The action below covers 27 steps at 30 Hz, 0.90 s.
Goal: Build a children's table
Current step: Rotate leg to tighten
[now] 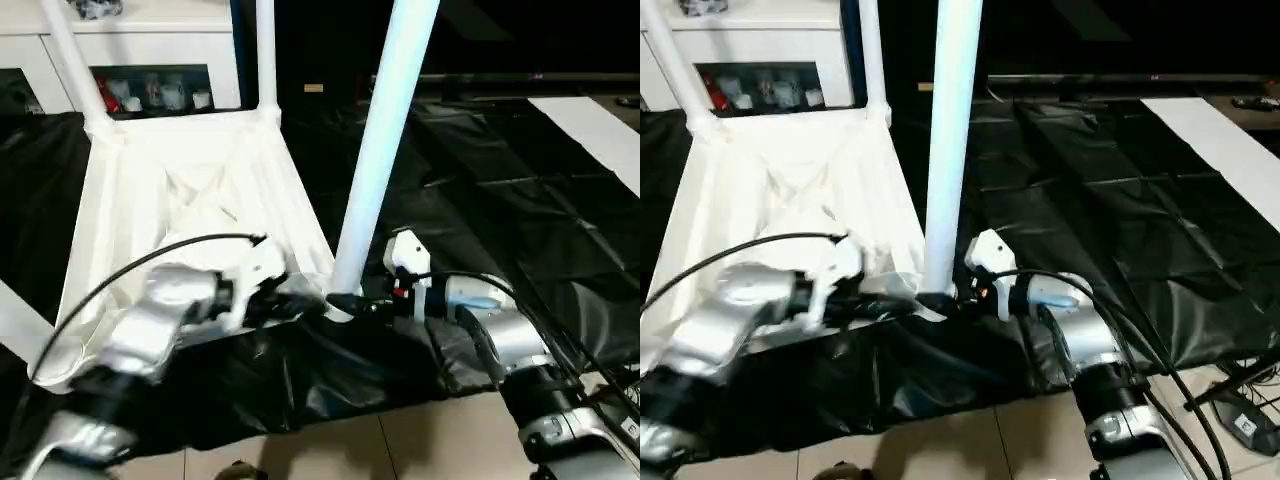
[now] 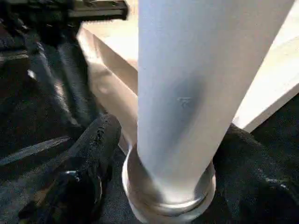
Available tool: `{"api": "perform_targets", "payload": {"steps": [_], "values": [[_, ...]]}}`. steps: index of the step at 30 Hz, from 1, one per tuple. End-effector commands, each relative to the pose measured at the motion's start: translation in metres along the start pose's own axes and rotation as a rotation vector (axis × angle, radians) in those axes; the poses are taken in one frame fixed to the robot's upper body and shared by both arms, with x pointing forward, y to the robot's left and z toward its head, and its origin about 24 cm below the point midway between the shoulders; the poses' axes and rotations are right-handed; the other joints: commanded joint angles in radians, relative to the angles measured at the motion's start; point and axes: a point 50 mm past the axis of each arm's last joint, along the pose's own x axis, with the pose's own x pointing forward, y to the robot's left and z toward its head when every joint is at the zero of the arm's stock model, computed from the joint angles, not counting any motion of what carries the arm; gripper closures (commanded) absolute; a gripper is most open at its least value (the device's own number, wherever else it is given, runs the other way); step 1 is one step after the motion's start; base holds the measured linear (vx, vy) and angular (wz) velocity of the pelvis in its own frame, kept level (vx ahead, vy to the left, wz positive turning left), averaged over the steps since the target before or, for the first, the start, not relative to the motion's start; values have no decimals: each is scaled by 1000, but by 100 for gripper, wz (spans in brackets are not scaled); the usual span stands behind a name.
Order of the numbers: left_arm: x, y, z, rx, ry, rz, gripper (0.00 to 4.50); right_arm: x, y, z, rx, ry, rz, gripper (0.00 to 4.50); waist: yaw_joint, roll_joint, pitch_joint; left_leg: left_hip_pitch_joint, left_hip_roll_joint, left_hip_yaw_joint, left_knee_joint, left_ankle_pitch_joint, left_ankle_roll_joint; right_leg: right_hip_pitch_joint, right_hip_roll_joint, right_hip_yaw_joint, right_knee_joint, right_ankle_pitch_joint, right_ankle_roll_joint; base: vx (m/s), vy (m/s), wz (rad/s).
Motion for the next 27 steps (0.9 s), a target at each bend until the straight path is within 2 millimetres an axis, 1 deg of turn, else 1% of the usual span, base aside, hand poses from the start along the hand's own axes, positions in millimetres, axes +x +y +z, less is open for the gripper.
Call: {"api": "perform_targets", "payload": {"steps": [1,2,3,6,7,8,9,11,12,13,15,16,17,18,19,20,22,25,26,27], "values": [[-4,-3,3,-10,-5,-29,409,-4,0,1,-4,-2,-5,127,4,12,-60,31,69,-32,-67,-144,45,34,-78,46,-61,39,-278,0,0,0],[-9,-3,3,-26,0,-32,391,-5,1,1,-4,-4,-4,127,3,11,-60,32,68,-31,-67,-149,41,34,-77,46,-63,34,-280,0,0,0],[-9,-3,3,-25,2,-30,380,-5,1,1,-4,-4,-4,127,4,11,-60,33,69,-31,-67,-150,39,34,-78,46,-62,34,-281,0,0,0],[-12,4,2,-11,39,16,368,-7,3,0,-5,-4,8,127,4,9,-60,31,67,-32,-67,-152,39,35,-78,47,-63,34,-275,0,0,0],[-12,4,2,-11,39,16,346,-7,3,0,-5,-4,8,127,5,10,-60,32,68,-32,-67,-152,38,35,-79,47,-63,34,-274,0,0,0],[-9,11,0,12,67,72,335,-7,3,0,-6,-4,11,127,4,9,-61,31,68,-32,-67,-149,38,36,-79,47,-63,38,-274,0,0,0],[-6,16,-3,36,92,108,328,-7,4,0,-7,-4,13,127,4,10,-60,32,66,-31,-66,-151,41,34,-76,48,-67,39,-269,0,0,0],[-3,19,-4,47,100,136,322,-7,3,0,-9,-4,12,127,6,12,-63,31,66,-34,-66,-152,36,38,-79,47,-64,46,-262,0,0,0],[0,21,-4,40,93,150,314,-8,3,0,-9,-4,11,127,6,9,-63,31,66,-34,-65,-150,35,39,-80,47,-65,52,-261,0,0,0],[0,21,-4,40,93,150,303,-8,3,0,-9,-4,11,127,6,9,-65,30,67,-35,-64,-140,37,40,-81,46,-62,67,-266,0,0,0],[0,22,-4,32,87,149,303,-8,3,0,-9,-4,10,127,6,7,-65,29,66,-34,-63,-130,44,40,-81,46,-59,84,-273,0,0,0],[1,22,-4,27,81,151,303,-8,3,0,-10,-2,9,127,8,11,-66,28,66,-34,-62,-127,47,40,-82,46,-59,86,-276,0,0,0],[2,25,-9,32,99,162,303,-8,4,-1,-9,2,9,127,7,12,-65,28,66,-34,-62,-131,47,40,-81,46,-60,84,-276,0,0,0],[2,25,-9,32,99,162,303,-8,4,-1,-9,2,9,127,8,11,-64,28,65,-34,-61,-135,50,39,-79,46,-62,79,-273,0,0,0],[2,25,-11,30,110,158,303,-8,5,-1,-9,3,10,127,7,13,-65,29,66,-35,-62,-143,45,40,-81,46,-61,72,-272,0,0,0],[1,24,-13,18,112,146,303,-8,5,-1,-8,4,9,127,7,13,-65,30,67,-35,-63,-148,43,38,-80,45,-62,66,-272,0,0,0],[2,24,-14,9,110,136,303,-8,5,-1,-8,4,9,127,7,12,-65,31,69,-35,-64,-162,33,38,-82,46,-63,53,-277,0,0,0],[1,22,-18,-6,124,113,303,-8,5,-2,-8,8,7,127,7,11,-63,30,68,-35,-65,-165,31,38,-82,46,-63,46,-279,0,0,0],[1,23,-18,-7,126,114,318,-8,5,-2,-9,8,7,127,7,12,-64,31,69,-35,-64,-165,31,38,-83,46,-62,48,-279,0,0,0],[0,23,-19,-9,130,117,318,-8,5,-2,-9,9,7,127,7,12,-64,31,69,-35,-64,-165,31,38,-83,46,-62,48,-279,0,0,0]]}}
